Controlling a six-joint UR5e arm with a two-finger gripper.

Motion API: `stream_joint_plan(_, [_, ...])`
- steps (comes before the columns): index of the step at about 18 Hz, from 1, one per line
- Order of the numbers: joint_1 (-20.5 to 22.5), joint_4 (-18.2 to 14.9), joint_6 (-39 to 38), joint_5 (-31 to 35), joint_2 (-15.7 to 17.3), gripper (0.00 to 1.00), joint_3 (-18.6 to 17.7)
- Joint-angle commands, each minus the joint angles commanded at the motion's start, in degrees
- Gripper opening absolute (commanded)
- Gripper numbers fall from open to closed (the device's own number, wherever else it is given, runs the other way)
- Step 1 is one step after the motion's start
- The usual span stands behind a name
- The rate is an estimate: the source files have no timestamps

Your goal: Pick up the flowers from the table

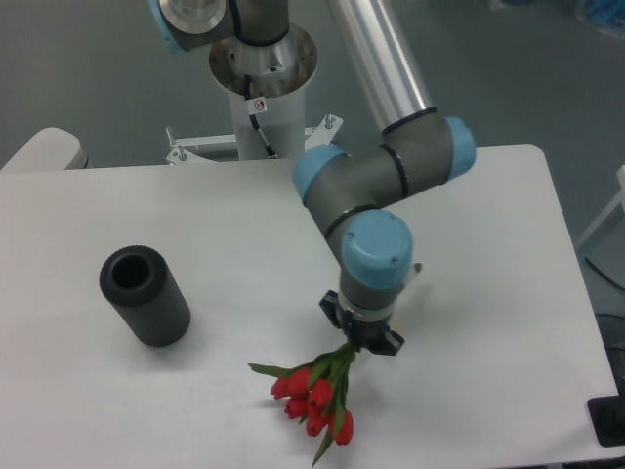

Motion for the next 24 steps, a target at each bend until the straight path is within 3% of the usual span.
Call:
stream_joint_plan(3, [0.62, -1.77, 3.00, 0.00, -2.11, 0.03, 3.52])
stream_joint_plan(8, [1.67, -1.77, 9.41, 1.66, -3.43, 0.01, 5.29])
stream_joint_plan(24, [1.67, -1.33, 9.68, 1.67, -3.26, 0.01, 4.50])
